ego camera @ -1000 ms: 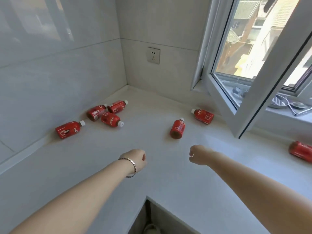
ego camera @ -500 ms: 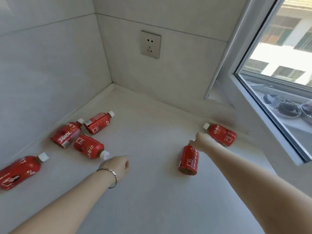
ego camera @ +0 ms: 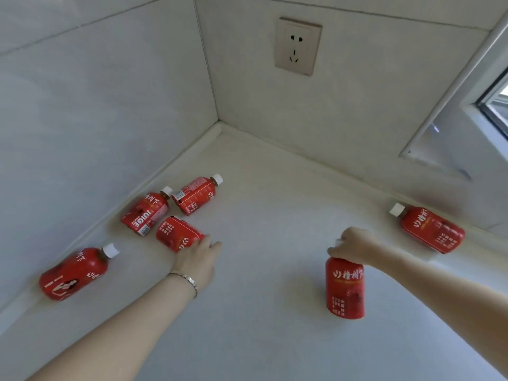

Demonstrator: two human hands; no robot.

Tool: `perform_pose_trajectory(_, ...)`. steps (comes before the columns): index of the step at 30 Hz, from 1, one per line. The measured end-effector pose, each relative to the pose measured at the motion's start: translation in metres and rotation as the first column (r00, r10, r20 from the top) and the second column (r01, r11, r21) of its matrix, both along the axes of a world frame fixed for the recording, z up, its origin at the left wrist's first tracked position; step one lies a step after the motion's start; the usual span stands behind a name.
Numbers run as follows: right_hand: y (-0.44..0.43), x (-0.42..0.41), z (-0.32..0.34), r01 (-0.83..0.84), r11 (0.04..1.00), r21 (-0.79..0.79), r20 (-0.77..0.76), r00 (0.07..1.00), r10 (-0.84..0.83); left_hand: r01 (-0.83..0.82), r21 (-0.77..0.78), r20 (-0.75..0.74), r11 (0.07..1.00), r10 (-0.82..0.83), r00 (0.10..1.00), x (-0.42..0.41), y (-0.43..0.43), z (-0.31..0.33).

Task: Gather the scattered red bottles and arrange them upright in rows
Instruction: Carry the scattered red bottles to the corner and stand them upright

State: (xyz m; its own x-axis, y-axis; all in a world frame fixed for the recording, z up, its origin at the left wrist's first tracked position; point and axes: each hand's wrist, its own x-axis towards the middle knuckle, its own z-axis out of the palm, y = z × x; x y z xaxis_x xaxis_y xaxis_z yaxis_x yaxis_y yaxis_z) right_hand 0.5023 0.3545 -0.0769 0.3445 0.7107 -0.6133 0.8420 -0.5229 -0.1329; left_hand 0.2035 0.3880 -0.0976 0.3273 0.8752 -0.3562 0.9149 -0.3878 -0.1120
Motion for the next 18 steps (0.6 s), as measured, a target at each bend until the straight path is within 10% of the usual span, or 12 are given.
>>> perform_pose_trajectory(5,-0.023,-0.039,0.023,-0.161,0.972,0.171,0.119,0.983,0.142,0.283,-0.023,-0.356,0.959,-0.273,0.894,-0.005,0.019,-0.020)
perform_pose_trajectory(9,-0.039,-0.052,0.027,-0.163,0.953,0.254,0.129,0.983,0.133,0.318,0.004,-0.367,0.948,-0.295,0.882,0.000,0.020,-0.022)
perform_pose_trajectory(13,-0.056,-0.058,0.035,-0.172,0.939,0.297,0.122,0.982,0.141,0.316,0.188,-0.193,0.930,-0.281,0.940,-0.018,0.014,-0.004)
perform_pose_trajectory(18,-0.092,-0.067,0.050,-0.222,0.937,0.271,0.138,0.972,0.190,-0.090,0.109,0.251,0.990,0.060,0.966,-0.048,-0.019,0.034)
